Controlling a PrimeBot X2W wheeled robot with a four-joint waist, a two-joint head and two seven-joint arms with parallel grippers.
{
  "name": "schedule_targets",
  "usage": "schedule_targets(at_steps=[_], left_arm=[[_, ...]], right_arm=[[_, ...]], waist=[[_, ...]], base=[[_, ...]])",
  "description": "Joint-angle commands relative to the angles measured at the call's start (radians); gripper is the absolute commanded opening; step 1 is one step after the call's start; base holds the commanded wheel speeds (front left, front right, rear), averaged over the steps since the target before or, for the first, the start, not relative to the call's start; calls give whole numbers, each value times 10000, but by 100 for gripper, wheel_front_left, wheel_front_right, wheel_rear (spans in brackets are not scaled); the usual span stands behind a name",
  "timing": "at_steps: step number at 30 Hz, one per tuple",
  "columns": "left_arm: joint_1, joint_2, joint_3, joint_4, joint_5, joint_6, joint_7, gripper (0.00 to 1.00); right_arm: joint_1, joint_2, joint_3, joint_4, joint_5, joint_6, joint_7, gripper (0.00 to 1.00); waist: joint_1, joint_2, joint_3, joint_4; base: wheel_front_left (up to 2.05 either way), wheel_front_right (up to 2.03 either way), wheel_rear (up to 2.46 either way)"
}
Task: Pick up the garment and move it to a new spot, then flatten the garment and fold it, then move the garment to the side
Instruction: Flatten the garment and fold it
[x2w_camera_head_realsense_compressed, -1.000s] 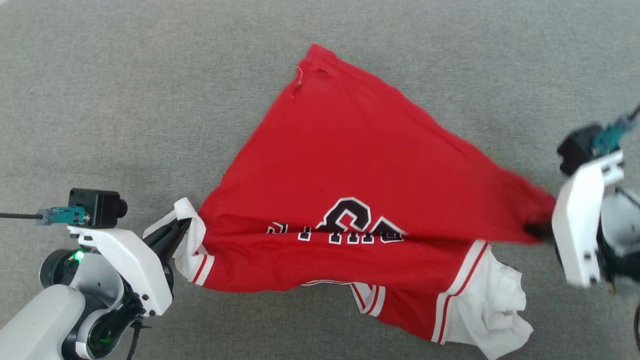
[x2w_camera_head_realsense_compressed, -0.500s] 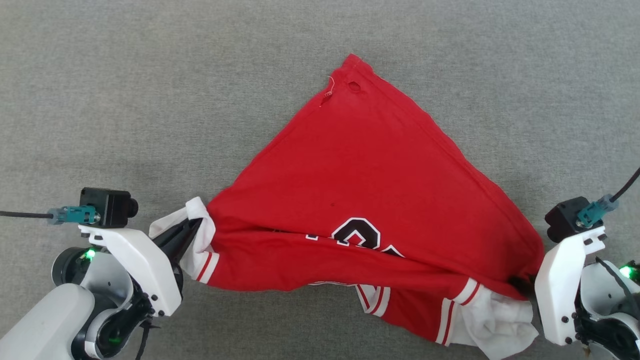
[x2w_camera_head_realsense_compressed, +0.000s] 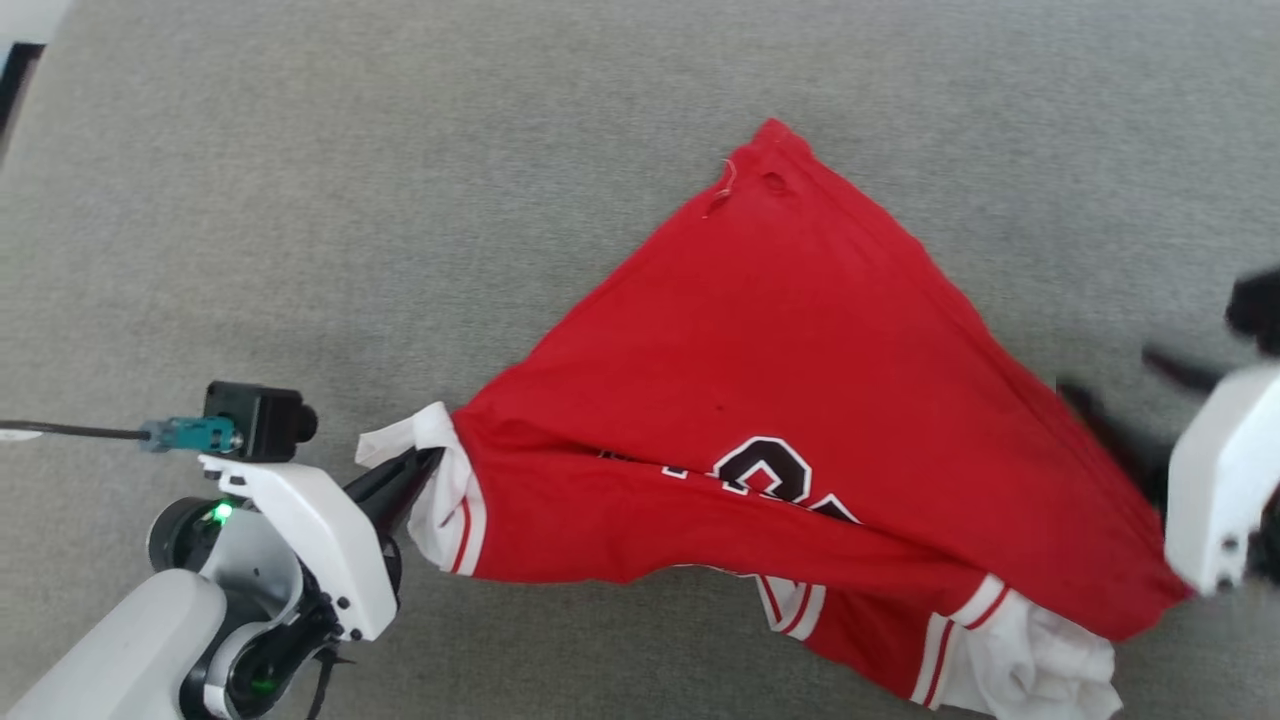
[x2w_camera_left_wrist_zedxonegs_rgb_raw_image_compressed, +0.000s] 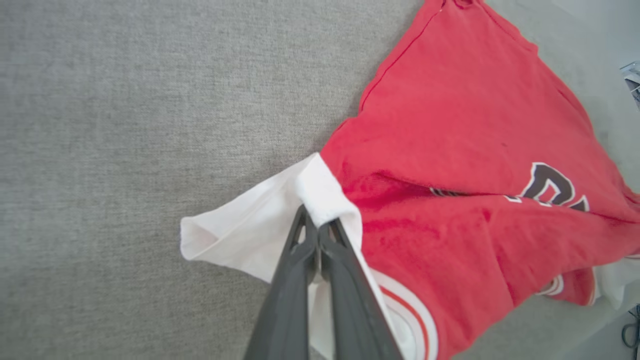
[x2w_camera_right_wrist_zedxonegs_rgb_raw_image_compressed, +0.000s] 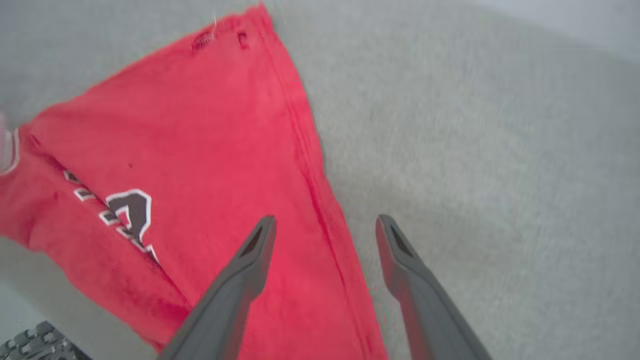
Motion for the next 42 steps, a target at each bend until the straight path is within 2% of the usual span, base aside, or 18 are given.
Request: schedule_targets(at_steps=[1,5,11,13,14,20,27,33,34,35,38,42], left_arm=[[-182,-92,-58,37,56,-77,33,0],[-440,-295,-207,130,146,-191,114,0],[-907,-710,-457,321,266,-424,211,0],[-1082,-863,-547,420,323,-525,237,0],[-1082,-863,-547,420,323,-525,237,0],[-1505,-1349,-783,834,428,-817,229,0],[-1780,-1726,-915,1308,433,-1128,123,0],[-1923,-1849,-943,1654,385,-1282,30,0],[-1927,-1856,-953,1712,386,-1305,30,0],[-1958,-1856,-960,1757,385,-1317,36,0],[-2152,-1765,-916,1857,376,-1379,129,0],[-2413,-1349,-752,1876,395,-1370,356,0]], right_arm=[[-474,135,158,94,-235,-1,-309,100],[-1778,168,857,996,-538,-1,-1162,100],[-3875,168,1887,3560,-702,-3,-2551,100],[-4515,100,2261,4533,-719,-1,-2788,100],[-4515,100,2261,4533,-719,-1,-2788,100],[-6151,-147,3301,7302,-559,-1,-3172,100],[-7185,-457,4589,10068,-195,-1,-2444,100],[-6744,-543,6016,11818,656,5,-1018,100],[-6717,-588,6216,11929,813,24,-828,72],[-6780,-684,6306,11982,901,25,-813,0],[-7324,-878,6257,11932,1089,17,-1480,0],[-7972,-926,6172,11464,1540,-4,-1920,0]], waist=[[0,0,42,185],[0,0,136,564],[0,0,370,1212],[0,0,471,1454],[0,0,471,1454],[0,0,748,2145],[0,0,1028,2690],[0,0,1079,2787],[0,0,1065,2776],[0,0,1054,2751],[0,0,950,2590],[0,0,706,2156]], base=[[0,0,0],[0,0,0],[0,0,0],[0,0,0],[0,0,0],[0,0,0],[0,0,0],[0,0,0],[0,0,0],[0,0,0],[0,0,0],[0,0,0]])
